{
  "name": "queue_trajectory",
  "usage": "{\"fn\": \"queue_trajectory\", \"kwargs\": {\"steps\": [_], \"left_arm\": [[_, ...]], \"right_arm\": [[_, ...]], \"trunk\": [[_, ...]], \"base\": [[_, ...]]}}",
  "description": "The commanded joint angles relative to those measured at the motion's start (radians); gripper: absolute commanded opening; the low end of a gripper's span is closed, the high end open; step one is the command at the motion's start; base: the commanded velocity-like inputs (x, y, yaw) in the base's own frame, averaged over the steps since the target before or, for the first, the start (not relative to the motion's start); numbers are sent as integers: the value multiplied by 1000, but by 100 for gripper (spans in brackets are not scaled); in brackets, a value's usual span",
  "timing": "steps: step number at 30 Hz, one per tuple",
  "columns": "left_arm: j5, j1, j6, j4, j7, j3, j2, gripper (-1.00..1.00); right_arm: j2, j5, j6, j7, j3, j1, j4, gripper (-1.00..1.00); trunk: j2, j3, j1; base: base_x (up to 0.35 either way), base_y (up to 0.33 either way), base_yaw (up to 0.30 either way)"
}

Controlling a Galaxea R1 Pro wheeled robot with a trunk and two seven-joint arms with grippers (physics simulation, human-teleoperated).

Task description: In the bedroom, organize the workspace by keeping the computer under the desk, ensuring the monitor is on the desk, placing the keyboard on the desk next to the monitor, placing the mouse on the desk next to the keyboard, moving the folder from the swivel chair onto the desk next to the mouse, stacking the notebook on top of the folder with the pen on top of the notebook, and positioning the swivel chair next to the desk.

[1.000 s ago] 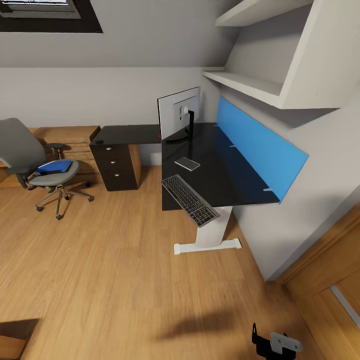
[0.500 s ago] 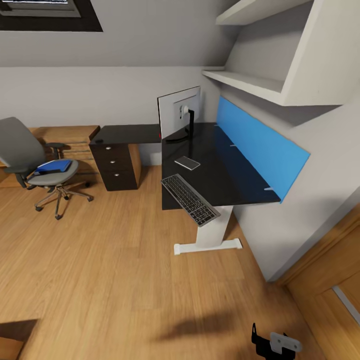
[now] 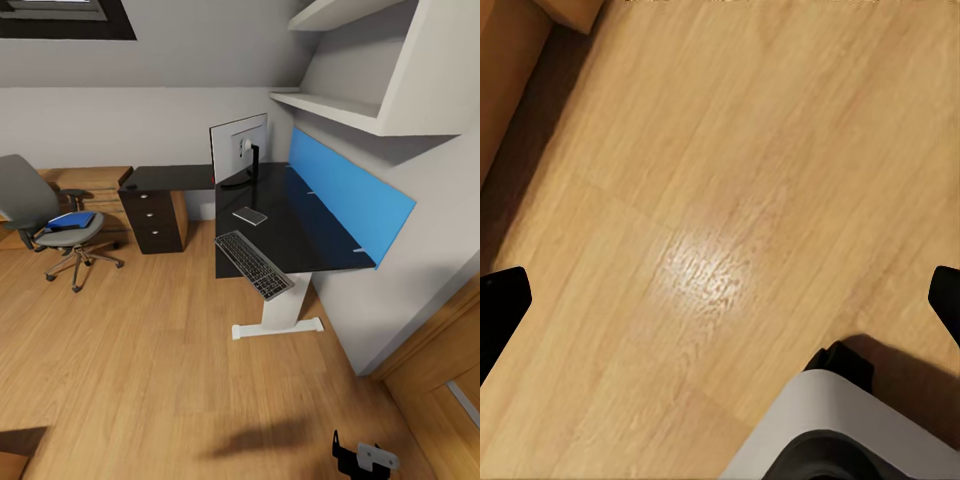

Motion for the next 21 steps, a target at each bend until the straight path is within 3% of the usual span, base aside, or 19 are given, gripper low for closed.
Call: {"fn": "queue_trajectory", "kwargs": {"steps": [1, 21], "left_arm": [[11, 0, -6, 0, 1, -2, 0, 100], [10, 0, -7, 0, 1, -2, 0, 100]], "right_arm": [[0, -7, -2, -5, 8, 0, 0, 100], [2, -3, -3, -4, 11, 0, 2, 100]], "trunk": [[-8, -3, 4], [-148, -34, 81]], "base": [[0, 0, 0], [0, 0, 0]]}}
